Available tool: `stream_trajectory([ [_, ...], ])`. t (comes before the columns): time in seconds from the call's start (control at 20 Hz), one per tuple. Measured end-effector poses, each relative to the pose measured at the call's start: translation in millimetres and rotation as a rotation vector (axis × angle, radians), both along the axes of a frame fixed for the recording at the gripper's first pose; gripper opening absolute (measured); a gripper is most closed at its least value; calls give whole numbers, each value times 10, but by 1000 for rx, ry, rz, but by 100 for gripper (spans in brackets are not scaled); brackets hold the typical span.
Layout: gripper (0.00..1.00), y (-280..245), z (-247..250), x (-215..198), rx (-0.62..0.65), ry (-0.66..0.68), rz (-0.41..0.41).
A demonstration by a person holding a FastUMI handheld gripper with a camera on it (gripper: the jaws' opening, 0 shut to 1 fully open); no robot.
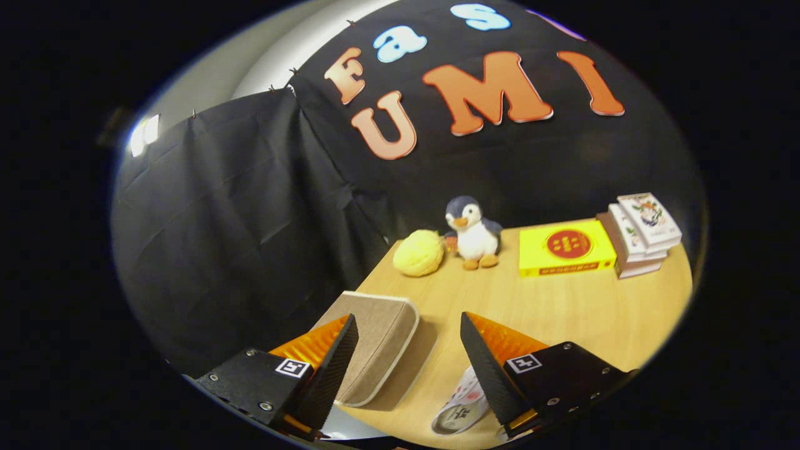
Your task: Open the storage box then place both shoes into the box .Put the left shoe in first, then the right shoe, with the right side of both shoes facing outward in a uniform manner.
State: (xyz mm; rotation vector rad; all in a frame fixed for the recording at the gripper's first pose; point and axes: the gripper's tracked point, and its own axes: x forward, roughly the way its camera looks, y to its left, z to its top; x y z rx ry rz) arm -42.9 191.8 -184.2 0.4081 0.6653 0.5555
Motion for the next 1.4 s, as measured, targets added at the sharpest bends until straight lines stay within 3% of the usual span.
stream_trajectory([
  [0.3,98,435,-456,-276,97,207,124],
  [0.6,98,780,-824,-458,196,378,182],
  [1.0,98,1059,-1238,-534,263,519,206],
  [1.4,98,1283,-1327,-585,432,621,210],
])
